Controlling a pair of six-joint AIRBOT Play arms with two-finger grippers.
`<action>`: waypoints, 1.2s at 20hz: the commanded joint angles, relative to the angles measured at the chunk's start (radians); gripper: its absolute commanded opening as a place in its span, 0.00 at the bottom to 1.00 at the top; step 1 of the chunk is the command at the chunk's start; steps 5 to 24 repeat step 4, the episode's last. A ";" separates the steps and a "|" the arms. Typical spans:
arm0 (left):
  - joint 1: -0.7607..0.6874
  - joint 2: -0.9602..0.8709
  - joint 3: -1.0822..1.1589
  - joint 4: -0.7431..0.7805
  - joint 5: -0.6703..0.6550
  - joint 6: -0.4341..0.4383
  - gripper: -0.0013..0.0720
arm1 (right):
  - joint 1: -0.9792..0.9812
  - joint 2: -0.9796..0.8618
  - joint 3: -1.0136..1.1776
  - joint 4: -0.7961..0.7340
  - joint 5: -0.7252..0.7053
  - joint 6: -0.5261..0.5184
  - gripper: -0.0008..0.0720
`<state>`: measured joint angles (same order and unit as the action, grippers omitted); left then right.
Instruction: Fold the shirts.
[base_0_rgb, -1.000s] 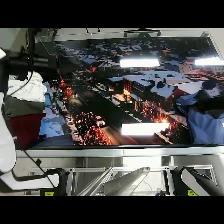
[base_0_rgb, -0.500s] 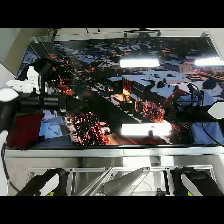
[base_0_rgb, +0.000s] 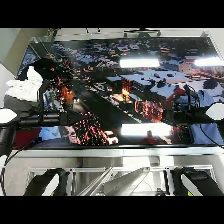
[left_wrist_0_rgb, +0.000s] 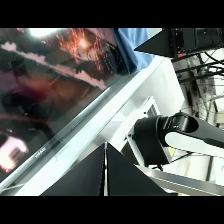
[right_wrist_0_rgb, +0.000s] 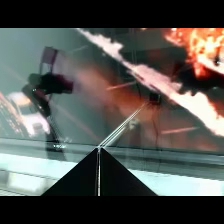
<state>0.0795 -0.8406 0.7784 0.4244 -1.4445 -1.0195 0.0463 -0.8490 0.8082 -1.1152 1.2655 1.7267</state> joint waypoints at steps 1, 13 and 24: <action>0.001 0.031 -0.008 0.002 0.008 -0.003 0.03 | 0.001 0.001 0.000 0.002 0.002 0.000 0.04; 0.001 0.037 -0.008 0.003 0.007 -0.003 0.03 | 0.001 0.001 0.000 0.002 0.002 0.000 0.04; 0.001 0.037 -0.008 0.003 0.007 -0.003 0.03 | 0.001 0.001 0.000 0.002 0.002 0.000 0.04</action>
